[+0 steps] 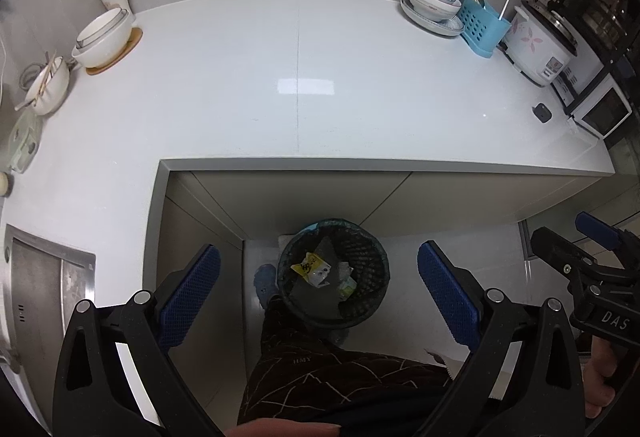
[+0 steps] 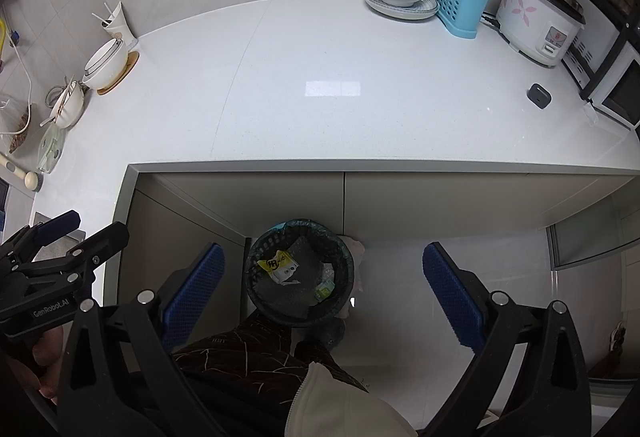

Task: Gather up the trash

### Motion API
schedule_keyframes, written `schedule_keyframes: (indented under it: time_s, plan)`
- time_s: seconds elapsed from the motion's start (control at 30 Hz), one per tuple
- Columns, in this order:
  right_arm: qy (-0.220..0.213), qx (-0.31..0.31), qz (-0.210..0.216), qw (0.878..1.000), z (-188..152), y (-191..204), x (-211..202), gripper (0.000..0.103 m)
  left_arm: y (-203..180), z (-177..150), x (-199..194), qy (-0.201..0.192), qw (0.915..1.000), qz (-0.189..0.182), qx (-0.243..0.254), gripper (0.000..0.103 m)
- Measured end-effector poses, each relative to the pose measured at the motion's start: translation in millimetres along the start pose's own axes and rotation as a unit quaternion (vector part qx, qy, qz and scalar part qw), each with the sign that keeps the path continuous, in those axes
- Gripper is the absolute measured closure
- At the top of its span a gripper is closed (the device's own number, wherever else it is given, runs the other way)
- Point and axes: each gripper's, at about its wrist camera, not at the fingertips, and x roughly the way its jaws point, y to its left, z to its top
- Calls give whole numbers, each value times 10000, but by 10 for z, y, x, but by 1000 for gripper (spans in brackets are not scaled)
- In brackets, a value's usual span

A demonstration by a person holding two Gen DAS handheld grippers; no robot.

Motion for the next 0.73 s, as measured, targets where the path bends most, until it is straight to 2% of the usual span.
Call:
schedule_keyframes:
  time_s: [0.73]
  plan:
    - [14,-10,7,10000,-1,8,18,8,-12,1,37,90,9999,-122,-44,6]
